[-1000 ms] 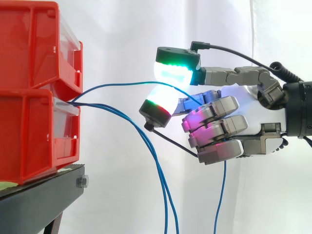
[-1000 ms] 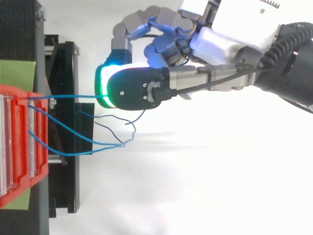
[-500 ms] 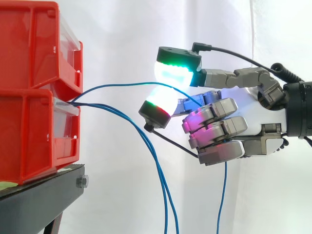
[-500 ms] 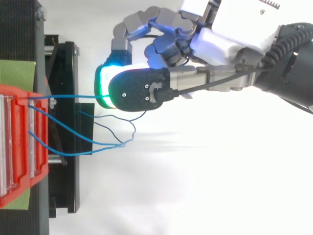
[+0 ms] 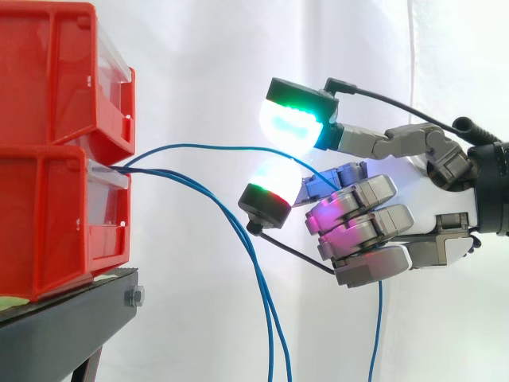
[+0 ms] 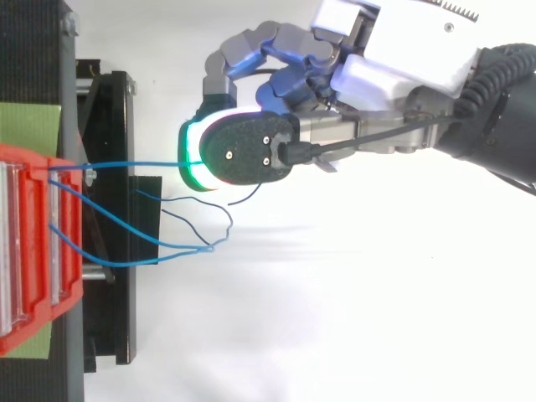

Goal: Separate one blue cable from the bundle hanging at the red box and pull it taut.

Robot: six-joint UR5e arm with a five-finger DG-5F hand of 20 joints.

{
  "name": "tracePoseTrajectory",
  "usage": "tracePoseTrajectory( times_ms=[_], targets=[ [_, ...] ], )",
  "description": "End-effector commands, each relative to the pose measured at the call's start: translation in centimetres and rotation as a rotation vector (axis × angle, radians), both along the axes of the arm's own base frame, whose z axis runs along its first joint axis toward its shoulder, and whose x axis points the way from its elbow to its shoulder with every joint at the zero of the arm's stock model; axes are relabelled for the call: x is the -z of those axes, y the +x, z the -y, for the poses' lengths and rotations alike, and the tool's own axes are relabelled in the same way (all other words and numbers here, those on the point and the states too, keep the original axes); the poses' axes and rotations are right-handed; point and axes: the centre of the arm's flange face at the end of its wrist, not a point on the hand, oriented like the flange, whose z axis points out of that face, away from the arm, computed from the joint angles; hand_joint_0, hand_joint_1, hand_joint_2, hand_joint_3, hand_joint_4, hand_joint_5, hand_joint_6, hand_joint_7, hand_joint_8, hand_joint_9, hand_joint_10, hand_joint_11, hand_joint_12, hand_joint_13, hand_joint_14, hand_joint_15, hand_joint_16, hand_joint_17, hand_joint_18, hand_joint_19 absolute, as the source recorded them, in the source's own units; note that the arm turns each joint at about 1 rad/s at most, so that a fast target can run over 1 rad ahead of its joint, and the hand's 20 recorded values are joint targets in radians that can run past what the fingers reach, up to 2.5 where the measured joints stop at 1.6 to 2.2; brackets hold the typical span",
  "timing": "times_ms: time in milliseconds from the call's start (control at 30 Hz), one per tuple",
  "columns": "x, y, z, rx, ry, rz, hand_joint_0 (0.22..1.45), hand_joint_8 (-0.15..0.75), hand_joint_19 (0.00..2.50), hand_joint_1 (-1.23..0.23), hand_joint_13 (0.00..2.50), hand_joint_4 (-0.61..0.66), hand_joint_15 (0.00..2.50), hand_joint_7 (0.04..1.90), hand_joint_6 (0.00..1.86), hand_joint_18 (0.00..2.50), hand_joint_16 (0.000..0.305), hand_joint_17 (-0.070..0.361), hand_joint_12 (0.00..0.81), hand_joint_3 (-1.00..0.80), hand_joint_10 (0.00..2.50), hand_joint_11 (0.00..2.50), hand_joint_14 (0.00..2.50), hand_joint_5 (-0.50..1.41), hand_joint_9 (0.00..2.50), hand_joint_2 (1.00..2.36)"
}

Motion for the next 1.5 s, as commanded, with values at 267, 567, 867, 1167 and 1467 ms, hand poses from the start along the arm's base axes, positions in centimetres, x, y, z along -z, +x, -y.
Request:
tracePoseTrajectory(
  times_ms=[267, 567, 867, 1167, 1467],
  targets=[
    [0.01, -0.01, 0.0, 0.0, 0.001, 0.0, 0.63, 0.319, 1.55, -0.67, 0.95, 0.11, 1.21, 1.1, 0.95, 1.28, 0.037, 0.083, 0.331, -0.36, 1.59, 1.2, 2.45, -0.17, 0.89, 1.01],
    [-0.04, 0.07, -0.14, -0.003, 0.001, 0.005, 0.63, 0.327, 1.55, -0.74, 0.97, 0.06, 1.21, 1.19, 0.95, 1.3, 0.039, 0.089, 0.336, -0.12, 1.62, 1.21, 2.45, -0.14, 0.92, 1.02],
    [-0.13, 0.19, -0.3, -0.008, 0.002, 0.016, 0.64, 0.345, 1.52, -0.77, 0.98, 0.0, 1.18, 1.25, 0.95, 1.33, 0.045, 0.101, 0.349, -0.03, 1.66, 1.17, 2.48, -0.13, 0.95, 1.02],
    [-0.11, 0.14, -0.14, -0.002, -0.004, 0.011, 0.65, 0.336, 1.51, -0.77, 0.98, 0.02, 1.18, 1.26, 0.95, 1.33, 0.045, 0.101, 0.347, -0.04, 1.62, 1.2, 2.48, -0.13, 0.95, 1.02],
    [-0.1, 0.12, -0.12, 0.0, -0.004, 0.01, 0.64, 0.352, 1.51, -0.74, 1.03, 0.05, 1.18, 1.21, 0.96, 1.36, 0.046, 0.104, 0.349, -0.07, 1.58, 1.17, 2.42, -0.13, 0.99, 1.01]
  ],
)
